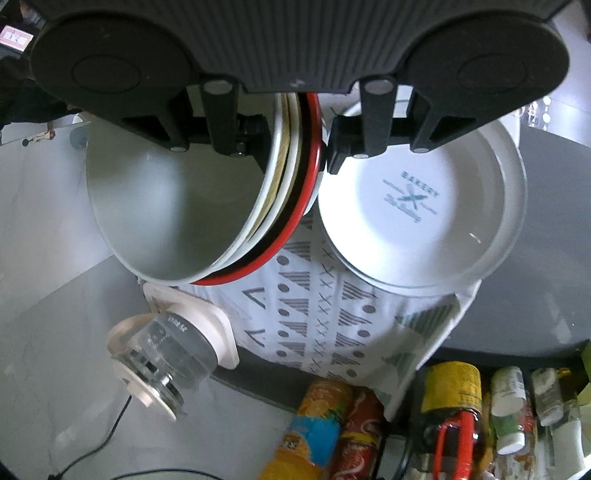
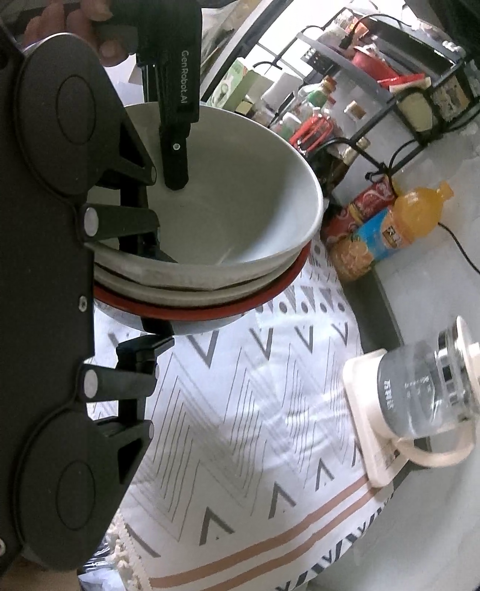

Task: Organize plates and bowls
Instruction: 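Lift the red bowl stack with both grippers and carry it over the plates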

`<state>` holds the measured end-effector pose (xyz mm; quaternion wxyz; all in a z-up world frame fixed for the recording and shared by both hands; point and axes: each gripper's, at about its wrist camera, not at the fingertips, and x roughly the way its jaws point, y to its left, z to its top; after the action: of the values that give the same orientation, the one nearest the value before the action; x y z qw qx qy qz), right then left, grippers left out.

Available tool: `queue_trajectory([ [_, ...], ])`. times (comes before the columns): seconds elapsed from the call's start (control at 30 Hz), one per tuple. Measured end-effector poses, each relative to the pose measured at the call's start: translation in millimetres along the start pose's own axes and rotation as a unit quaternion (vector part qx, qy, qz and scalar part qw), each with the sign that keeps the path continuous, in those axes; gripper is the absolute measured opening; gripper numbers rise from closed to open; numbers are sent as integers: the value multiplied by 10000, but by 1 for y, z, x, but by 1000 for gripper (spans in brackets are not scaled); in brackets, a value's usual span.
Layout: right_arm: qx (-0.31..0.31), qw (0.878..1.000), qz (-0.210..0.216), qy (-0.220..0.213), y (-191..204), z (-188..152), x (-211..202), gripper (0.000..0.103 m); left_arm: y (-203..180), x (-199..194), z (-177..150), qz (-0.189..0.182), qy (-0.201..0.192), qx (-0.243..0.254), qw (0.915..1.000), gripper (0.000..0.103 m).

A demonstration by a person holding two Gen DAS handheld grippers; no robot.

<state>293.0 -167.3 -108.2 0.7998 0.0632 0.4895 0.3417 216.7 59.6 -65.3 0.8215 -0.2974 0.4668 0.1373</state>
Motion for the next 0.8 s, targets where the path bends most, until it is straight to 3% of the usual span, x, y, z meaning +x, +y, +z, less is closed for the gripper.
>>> queue_trajectory([
  [0.33, 89, 9998, 126, -92, 39, 6, 21, 36, 45, -11, 28, 48, 105, -84, 9999, 28],
  [0.8, 316, 9992, -235, 26, 90, -2, 63, 36, 107, 1, 63, -206, 432, 4, 9989, 28],
])
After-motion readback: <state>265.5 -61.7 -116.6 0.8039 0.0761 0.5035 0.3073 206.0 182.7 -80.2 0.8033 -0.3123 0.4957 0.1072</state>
